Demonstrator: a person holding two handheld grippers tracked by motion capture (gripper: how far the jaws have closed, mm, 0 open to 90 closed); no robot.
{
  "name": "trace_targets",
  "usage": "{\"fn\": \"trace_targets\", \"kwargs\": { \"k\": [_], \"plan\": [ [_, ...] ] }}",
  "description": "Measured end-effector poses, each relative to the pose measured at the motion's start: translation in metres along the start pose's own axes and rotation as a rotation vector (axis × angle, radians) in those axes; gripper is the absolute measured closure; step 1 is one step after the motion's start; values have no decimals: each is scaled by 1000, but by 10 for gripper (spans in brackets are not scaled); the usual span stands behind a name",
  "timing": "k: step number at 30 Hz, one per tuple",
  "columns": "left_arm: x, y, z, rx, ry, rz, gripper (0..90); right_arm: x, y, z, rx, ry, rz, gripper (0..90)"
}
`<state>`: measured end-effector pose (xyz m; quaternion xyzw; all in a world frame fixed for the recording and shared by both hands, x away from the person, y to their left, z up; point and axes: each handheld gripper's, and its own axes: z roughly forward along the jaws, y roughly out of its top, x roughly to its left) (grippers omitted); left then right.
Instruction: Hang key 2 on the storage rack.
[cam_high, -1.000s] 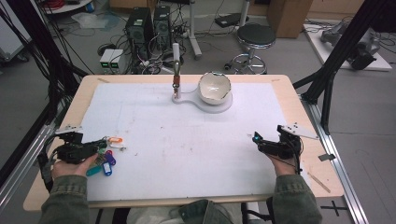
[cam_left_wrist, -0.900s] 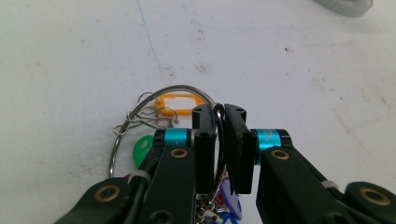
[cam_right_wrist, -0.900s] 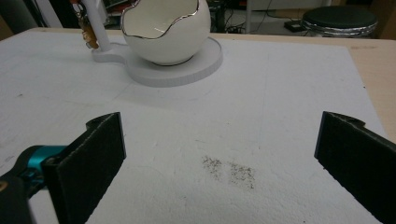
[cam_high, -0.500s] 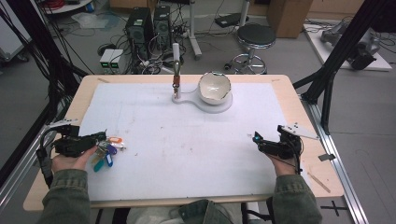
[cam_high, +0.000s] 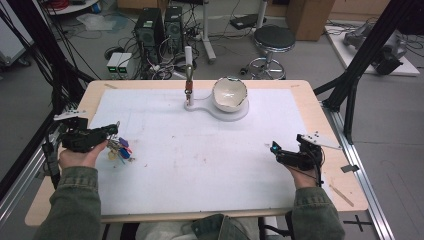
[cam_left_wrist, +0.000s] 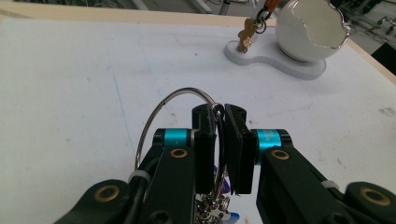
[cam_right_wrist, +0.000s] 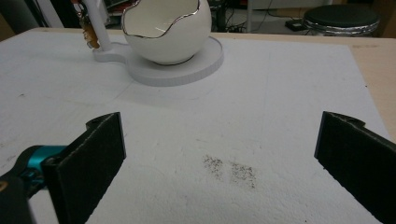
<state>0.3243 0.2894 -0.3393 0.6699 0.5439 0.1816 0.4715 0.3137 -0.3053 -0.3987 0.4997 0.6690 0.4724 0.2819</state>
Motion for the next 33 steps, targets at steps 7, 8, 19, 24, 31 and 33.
{"fn": "trace_targets", "kwargs": {
  "k": [7,8,19,24,31,33],
  "plan": [
    [-7,19,6,-31,-28,-1,825,0,0,0,1,0,-1,8],
    [-8,21,8,-29,-34,2,825,0,0,0,1,-2,-1,8],
    [-16,43,19,-30,-42,21,825,0,0,0,0,2,1,8],
    [-15,53,22,-46,-36,21,825,-1,0,0,-3,3,3,8],
    [-18,72,27,-52,-23,40,825,-1,0,0,-5,9,3,8],
    [-18,77,29,-53,-24,44,825,-1,0,0,-4,9,6,8]
  ]
}}
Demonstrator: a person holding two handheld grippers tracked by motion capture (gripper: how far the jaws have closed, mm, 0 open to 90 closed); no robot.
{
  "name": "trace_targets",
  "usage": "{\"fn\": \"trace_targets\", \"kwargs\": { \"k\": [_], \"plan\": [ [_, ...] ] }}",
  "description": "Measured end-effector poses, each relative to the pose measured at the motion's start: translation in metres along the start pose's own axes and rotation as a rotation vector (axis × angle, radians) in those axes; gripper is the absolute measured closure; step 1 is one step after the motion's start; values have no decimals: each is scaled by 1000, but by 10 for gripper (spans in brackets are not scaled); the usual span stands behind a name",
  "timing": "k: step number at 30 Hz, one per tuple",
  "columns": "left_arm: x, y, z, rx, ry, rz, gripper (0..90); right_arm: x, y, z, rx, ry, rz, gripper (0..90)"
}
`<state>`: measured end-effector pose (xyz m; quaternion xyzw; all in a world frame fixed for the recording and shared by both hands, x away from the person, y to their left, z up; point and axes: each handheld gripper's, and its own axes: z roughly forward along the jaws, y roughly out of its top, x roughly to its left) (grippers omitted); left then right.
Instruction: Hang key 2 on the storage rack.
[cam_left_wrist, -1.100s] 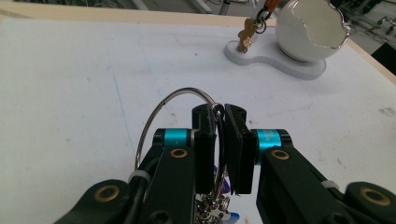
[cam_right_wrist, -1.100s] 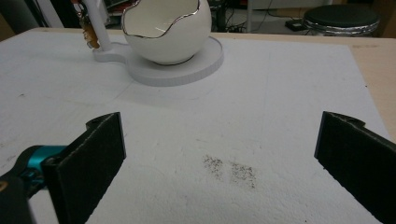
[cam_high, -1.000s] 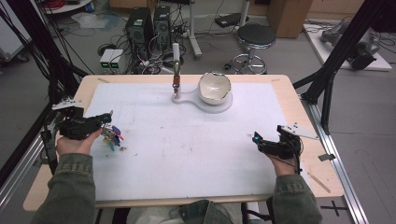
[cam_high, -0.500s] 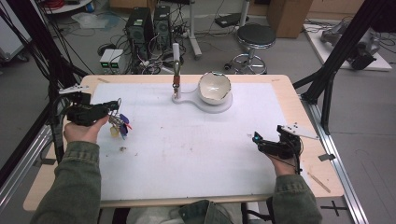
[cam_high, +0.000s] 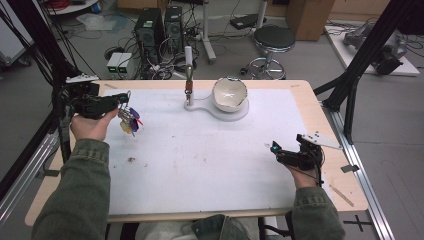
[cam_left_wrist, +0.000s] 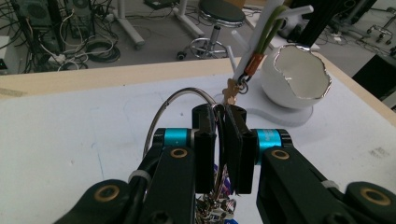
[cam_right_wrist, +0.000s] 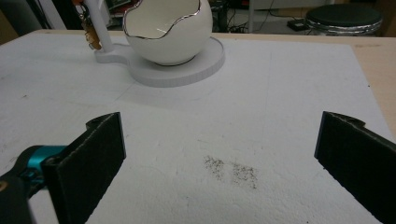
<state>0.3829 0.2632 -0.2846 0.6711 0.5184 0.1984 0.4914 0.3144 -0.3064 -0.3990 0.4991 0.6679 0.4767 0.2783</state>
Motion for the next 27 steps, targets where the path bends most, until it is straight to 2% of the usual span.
{"fn": "trace_targets", "kwargs": {
  "k": [13,19,27],
  "plan": [
    [-6,19,11,-14,-26,-1,825,0,0,0,-2,6,2,8],
    [-8,27,20,-5,-14,10,825,0,0,0,-4,8,2,8],
    [-9,39,29,-12,-23,9,824,-1,-1,0,-3,16,12,8]
  ]
}}
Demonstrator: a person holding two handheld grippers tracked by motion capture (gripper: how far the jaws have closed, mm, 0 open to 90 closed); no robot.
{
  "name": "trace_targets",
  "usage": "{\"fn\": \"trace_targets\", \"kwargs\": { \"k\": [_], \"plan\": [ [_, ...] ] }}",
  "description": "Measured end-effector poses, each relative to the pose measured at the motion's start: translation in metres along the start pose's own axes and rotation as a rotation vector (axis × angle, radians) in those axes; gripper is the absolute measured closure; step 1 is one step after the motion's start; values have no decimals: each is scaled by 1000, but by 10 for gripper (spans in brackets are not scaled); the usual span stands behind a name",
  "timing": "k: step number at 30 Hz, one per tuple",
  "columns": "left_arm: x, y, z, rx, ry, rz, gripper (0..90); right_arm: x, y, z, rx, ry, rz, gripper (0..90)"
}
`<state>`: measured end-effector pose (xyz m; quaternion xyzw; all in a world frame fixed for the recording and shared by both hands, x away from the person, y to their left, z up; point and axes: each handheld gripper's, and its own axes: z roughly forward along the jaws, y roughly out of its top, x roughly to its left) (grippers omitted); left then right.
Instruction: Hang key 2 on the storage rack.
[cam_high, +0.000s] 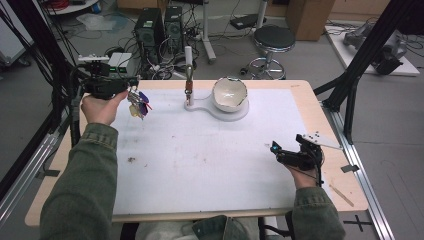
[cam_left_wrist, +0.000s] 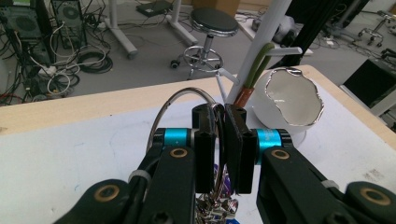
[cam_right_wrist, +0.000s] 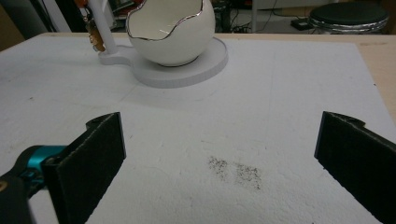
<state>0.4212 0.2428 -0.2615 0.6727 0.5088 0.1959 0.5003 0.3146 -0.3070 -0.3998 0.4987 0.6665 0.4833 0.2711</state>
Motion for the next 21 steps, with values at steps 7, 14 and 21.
{"fn": "trace_targets", "kwargs": {
  "k": [7,14,21],
  "plan": [
    [8,0,9,-2,-16,-45,825,-1,0,0,-4,-2,0,8],
    [13,3,16,6,-10,-51,825,-1,0,0,-2,-4,8,8],
    [2,17,23,13,-29,-21,825,-1,0,0,-3,-3,7,8]
  ]
}}
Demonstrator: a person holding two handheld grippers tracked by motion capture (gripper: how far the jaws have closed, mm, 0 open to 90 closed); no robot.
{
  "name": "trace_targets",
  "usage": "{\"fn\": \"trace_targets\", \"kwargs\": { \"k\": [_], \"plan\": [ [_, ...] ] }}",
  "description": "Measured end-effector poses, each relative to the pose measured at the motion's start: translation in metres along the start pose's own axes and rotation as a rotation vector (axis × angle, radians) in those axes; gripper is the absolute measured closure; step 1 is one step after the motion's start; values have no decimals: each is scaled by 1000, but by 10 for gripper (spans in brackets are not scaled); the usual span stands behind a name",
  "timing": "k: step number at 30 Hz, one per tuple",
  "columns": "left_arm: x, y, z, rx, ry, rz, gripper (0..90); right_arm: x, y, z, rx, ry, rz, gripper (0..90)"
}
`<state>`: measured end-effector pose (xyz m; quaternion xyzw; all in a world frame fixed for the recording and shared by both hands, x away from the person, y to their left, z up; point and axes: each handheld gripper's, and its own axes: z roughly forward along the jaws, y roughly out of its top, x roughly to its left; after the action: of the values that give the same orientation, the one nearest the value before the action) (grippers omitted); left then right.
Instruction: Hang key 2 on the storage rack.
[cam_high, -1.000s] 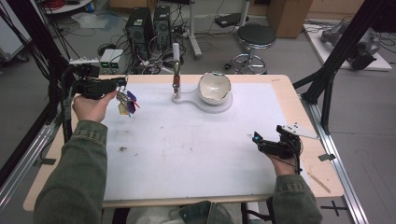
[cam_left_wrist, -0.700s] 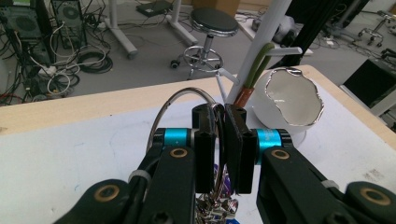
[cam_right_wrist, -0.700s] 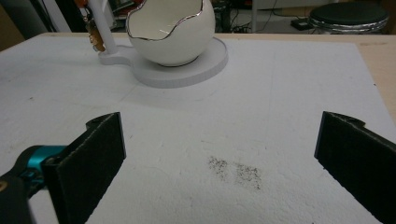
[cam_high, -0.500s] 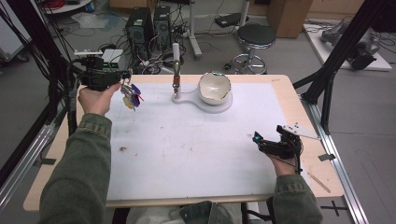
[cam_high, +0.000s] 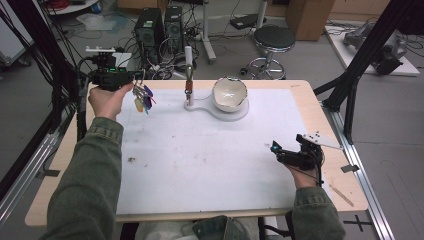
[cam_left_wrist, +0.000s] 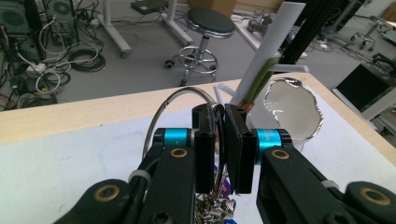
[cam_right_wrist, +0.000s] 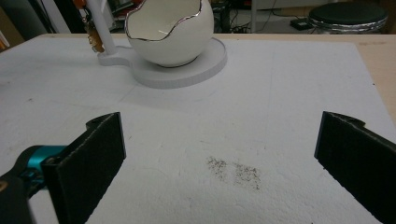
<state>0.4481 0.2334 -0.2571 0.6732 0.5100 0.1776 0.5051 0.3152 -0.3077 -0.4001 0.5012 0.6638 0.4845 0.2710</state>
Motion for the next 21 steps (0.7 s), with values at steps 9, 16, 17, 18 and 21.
{"fn": "trace_targets", "kwargs": {
  "k": [9,16,17,18,21],
  "plan": [
    [-7,6,19,21,-2,7,825,0,0,0,1,6,4,8],
    [-9,2,40,44,-36,-19,825,-1,0,0,0,7,5,8],
    [-10,1,42,43,-45,-24,825,-1,0,0,1,8,5,8],
    [-11,1,44,41,-49,-23,825,0,0,0,4,10,9,8],
    [-14,2,50,51,-48,-22,825,-1,-1,1,5,10,2,8]
  ]
}}
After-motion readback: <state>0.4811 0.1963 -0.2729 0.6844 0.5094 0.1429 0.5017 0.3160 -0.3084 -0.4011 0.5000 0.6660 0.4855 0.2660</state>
